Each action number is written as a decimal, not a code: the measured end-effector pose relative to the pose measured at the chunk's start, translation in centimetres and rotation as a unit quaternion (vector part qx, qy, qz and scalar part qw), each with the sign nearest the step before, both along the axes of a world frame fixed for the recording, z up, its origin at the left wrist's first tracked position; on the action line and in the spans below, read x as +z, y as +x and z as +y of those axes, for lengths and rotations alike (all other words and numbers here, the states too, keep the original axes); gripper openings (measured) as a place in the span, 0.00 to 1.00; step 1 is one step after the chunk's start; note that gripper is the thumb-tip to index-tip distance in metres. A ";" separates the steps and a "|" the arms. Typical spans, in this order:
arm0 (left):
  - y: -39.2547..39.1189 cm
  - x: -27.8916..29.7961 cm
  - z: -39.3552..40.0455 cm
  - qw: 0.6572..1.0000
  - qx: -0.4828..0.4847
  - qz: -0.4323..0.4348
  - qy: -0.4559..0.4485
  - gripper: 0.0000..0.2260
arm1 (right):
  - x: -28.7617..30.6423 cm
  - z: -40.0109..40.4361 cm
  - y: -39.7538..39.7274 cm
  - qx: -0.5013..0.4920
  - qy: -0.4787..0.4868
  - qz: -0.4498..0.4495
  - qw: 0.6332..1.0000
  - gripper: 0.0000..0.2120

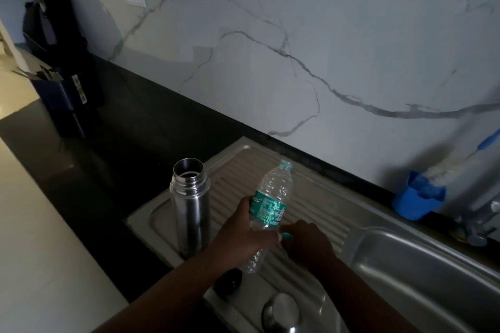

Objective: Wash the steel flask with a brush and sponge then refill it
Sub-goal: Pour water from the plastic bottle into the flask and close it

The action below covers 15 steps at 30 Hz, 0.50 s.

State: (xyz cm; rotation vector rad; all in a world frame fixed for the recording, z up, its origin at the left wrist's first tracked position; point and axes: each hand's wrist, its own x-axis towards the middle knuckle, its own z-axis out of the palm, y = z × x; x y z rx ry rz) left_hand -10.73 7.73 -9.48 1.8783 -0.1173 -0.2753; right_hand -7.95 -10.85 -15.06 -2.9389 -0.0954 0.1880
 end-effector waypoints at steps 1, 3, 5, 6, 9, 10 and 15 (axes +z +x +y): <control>0.1 -0.1 0.0 1.000 0.001 0.005 0.000 0.30 | -0.3 0.1 0.2 0.007 -0.003 0.006 1.000 0.17; 0.2 -0.3 0.2 1.000 0.001 0.007 -0.001 0.30 | -0.5 0.1 0.4 0.012 0.010 0.008 1.000 0.15; 0.1 -0.4 0.2 1.000 -0.003 0.005 0.006 0.29 | -0.1 -0.1 0.4 -0.005 0.060 -0.006 0.998 0.14; -0.1 -0.4 0.2 1.000 -0.004 0.001 0.010 0.29 | 0.6 -0.2 0.5 -0.025 0.115 -0.031 0.993 0.13; -0.5 -0.4 0.0 1.000 -0.010 -0.022 0.020 0.28 | 5.7 -0.7 0.7 -0.167 0.431 -0.086 0.883 0.07; -0.8 -0.4 -0.1 0.999 -0.017 -0.031 0.024 0.29 | 7.9 -0.8 0.5 -0.202 0.548 -0.078 0.808 0.05; -2.6 0.5 -2.0 0.994 -0.072 -0.066 0.040 0.31 | 14.3 -2.0 -2.9 -0.211 0.674 -0.111 0.699 0.07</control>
